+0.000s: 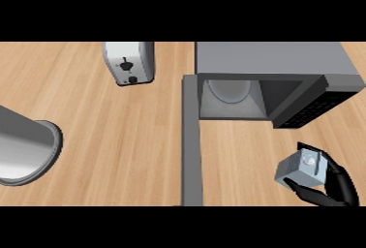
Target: Pick up the milk, place it into the microwave and close the microwave
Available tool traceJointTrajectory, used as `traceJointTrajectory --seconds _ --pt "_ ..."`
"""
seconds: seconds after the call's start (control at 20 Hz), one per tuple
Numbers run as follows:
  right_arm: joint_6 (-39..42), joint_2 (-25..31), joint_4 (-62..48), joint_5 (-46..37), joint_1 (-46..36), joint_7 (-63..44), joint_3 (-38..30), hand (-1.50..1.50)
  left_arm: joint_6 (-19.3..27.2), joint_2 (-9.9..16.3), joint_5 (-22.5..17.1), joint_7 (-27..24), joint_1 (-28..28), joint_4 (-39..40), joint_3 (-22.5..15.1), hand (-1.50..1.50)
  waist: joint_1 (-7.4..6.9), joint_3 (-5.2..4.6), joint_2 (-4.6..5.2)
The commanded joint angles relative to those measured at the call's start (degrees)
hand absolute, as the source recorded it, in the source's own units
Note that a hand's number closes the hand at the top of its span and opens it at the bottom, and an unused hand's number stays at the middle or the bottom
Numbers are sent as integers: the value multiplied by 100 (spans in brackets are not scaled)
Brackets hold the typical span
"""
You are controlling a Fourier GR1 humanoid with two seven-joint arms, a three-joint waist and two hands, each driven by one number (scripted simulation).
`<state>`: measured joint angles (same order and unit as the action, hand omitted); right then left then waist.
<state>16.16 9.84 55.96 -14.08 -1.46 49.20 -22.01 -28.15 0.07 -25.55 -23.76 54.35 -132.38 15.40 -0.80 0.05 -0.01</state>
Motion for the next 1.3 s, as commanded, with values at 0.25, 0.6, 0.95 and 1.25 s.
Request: traceJointTrajectory --seconds 0.25,0.6,0.95,1.25 --pt "-1151 348 -1419 -685 -460 1317 93 150 -204 -7 1 -292 447 -90 -192 -150 -82 6 2" --pt "-2037 230 -2481 -1072 -1142 1483 243 150 -409 -6 -143 -282 -18 397 362 -150 -68 6 14" --pt "-3321 -95 -3181 -1600 -2418 849 356 150 -465 91 -395 -76 -68 205 369 -150 -185 15 56" --pt "-2939 -196 -3603 -1373 -2862 1427 246 150 -349 -5 -287 11 42 87 207 -150 -118 10 41"
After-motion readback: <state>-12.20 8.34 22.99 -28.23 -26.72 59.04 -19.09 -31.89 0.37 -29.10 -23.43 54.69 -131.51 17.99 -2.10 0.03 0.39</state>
